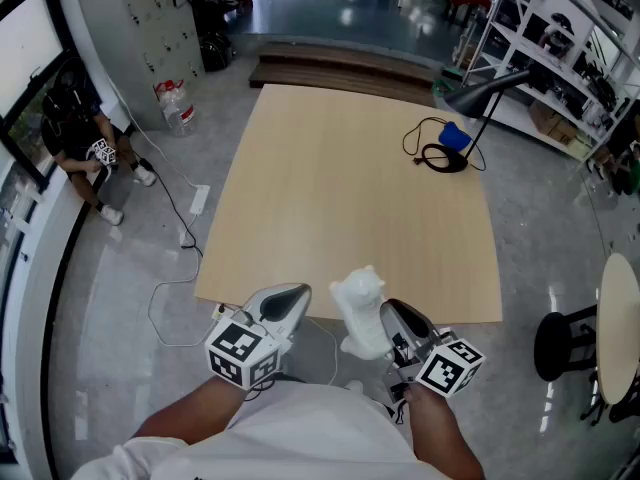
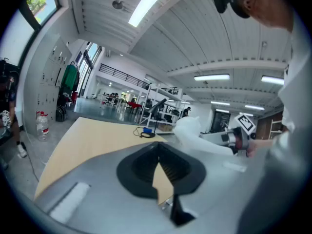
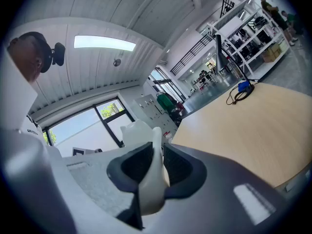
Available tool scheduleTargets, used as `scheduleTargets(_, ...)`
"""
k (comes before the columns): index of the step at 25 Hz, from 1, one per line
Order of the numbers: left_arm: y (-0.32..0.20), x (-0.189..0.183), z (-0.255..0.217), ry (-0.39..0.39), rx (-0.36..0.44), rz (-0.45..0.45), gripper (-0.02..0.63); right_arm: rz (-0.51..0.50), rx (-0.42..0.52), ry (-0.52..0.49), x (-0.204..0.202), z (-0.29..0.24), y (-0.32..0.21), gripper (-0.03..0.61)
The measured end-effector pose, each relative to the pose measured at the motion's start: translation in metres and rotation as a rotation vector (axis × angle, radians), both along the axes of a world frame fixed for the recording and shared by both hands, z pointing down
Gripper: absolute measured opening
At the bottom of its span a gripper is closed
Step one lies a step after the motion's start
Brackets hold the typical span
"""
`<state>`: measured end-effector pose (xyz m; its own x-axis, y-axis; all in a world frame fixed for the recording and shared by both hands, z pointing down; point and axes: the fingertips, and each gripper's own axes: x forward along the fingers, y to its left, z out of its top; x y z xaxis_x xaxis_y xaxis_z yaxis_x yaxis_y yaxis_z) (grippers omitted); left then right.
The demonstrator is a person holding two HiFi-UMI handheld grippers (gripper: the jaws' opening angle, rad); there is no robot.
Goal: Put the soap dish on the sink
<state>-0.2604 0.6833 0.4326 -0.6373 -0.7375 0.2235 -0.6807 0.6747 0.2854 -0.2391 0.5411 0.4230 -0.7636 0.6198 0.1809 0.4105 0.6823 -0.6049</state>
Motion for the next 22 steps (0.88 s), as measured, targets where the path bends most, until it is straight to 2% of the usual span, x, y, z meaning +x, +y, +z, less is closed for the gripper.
scheduleTargets(13, -0.002, 0.004, 0.005, 0.010, -0.013, 0.018, 0.008, 0.002, 0.005, 0.009, 0.006, 0.003, 0.001, 0.071)
scheduleTargets(18, -0.004, 0.008, 0.007, 0.017, -0.016, 0.029, 0.008, -0.020, -0.038, 0.024, 0.011, 0.002, 0.003, 0.075)
scheduleTargets(22, -0.005, 0.010, 0.008, 0.022, -0.019, 0.037, 0.008, -0.034, 0.003, 0.012, 0.014, 0.002, 0.008, 0.083)
